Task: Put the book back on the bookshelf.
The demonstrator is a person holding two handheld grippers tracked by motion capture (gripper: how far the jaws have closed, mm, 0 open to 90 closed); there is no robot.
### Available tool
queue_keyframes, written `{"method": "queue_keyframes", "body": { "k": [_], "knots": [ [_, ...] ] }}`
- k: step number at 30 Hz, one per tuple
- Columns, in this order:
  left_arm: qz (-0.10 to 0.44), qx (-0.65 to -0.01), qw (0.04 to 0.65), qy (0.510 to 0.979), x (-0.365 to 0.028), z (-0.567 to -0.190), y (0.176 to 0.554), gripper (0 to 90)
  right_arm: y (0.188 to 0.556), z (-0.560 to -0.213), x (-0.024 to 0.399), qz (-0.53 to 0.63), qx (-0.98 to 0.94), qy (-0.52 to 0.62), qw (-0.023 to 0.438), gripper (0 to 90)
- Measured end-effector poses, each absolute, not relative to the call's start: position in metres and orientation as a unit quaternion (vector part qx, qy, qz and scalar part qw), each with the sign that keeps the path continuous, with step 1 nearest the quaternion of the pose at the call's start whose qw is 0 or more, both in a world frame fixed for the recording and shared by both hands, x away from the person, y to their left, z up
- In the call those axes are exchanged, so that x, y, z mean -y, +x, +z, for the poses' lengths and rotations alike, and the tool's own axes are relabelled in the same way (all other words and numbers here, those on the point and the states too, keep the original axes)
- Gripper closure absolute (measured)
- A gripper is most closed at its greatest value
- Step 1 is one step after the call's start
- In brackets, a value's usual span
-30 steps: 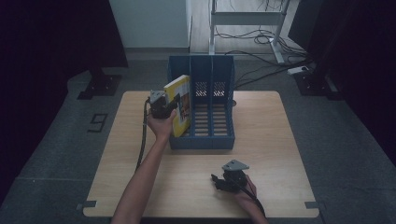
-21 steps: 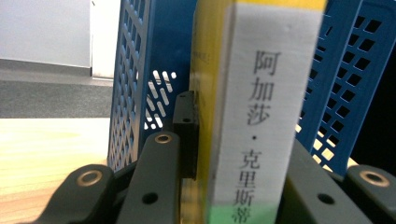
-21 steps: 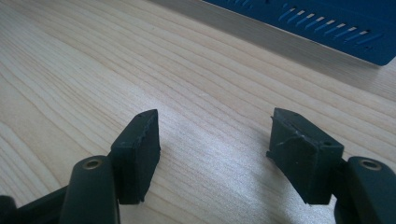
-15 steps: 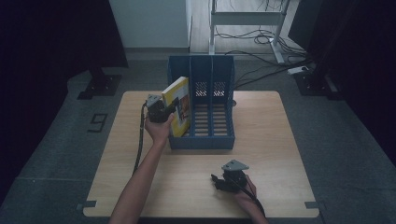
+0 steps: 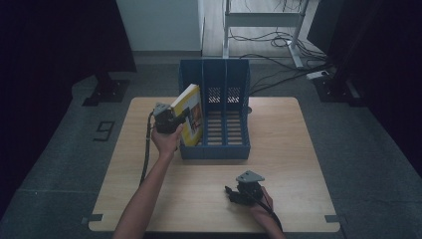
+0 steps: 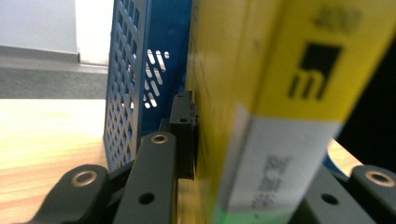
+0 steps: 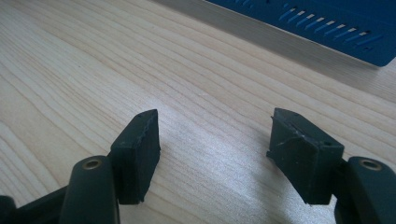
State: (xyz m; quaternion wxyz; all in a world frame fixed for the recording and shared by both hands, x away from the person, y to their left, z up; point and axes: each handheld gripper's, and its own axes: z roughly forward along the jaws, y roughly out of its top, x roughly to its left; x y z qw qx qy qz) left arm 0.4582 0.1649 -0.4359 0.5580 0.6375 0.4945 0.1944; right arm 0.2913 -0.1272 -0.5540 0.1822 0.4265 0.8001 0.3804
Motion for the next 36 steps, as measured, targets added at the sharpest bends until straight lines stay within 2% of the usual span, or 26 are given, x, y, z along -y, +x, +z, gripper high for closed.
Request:
{"method": "queue_keyframes", "body": {
  "k": [12,21,36],
  "knots": [
    [0.186,-0.501,0.542,0.649,-0.175,-0.431,0.456,68.0,0.291,-0.554,0.126,0.379,-0.801,0.426,0.184,32.8],
    [0.209,-0.494,0.529,0.658,-0.17,-0.43,0.454,74.3,0.291,-0.554,0.126,0.378,-0.801,0.426,0.185,32.7],
    [0.227,-0.496,0.528,0.651,-0.164,-0.426,0.462,75.5,0.291,-0.554,0.127,0.38,-0.801,0.424,0.184,32.8]
  ]
}}
